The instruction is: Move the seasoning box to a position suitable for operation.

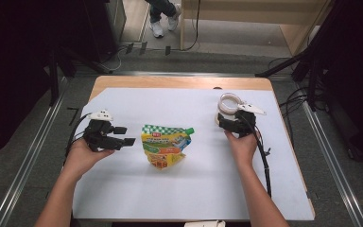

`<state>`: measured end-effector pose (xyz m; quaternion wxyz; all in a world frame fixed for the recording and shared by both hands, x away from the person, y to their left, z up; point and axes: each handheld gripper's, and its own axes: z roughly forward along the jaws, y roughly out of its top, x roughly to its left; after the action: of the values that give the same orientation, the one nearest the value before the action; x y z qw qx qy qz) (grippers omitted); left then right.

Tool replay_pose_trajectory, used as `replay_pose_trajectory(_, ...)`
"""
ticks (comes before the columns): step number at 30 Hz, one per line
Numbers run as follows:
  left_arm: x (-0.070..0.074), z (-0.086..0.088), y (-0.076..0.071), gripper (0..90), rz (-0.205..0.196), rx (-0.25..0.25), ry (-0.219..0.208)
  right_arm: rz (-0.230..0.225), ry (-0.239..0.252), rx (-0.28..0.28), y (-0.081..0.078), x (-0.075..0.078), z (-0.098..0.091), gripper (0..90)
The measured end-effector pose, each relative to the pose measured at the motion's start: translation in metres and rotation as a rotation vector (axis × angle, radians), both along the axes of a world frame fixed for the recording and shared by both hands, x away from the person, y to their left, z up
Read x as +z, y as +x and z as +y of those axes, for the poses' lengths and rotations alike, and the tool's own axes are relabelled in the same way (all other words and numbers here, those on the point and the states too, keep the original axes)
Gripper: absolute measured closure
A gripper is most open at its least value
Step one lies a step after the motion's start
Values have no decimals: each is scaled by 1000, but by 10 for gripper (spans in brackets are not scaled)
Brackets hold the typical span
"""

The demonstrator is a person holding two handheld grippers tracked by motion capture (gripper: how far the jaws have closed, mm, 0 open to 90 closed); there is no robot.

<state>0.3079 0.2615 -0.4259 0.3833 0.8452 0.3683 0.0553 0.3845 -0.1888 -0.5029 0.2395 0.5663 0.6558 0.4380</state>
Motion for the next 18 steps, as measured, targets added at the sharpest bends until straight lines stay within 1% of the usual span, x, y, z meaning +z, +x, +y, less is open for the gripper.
replay_pose_trajectory(1,0,0,0,359,0,1,2,-7,1,-3,1,0,0,128)
replay_pose_trajectory(6,1,5,-1,359,-1,13,-3,-52,-41,-32,8,-2,8,106)
replay_pose_trajectory(8,1,6,-1,360,-1,17,-7,-50,-46,-37,10,-3,10,102)
replay_pose_trajectory(9,1,7,-1,359,-2,20,-8,-41,-54,-59,14,-3,14,98)
replay_pose_trajectory(11,1,8,-1,359,-1,21,-11,-39,-57,-75,18,-4,16,95)
replay_pose_trajectory(15,1,9,-2,360,1,23,-10,-58,-46,-85,21,-5,17,98)
replay_pose_trajectory(18,0,10,-2,359,2,22,-15,-74,-60,-89,22,-7,19,102)
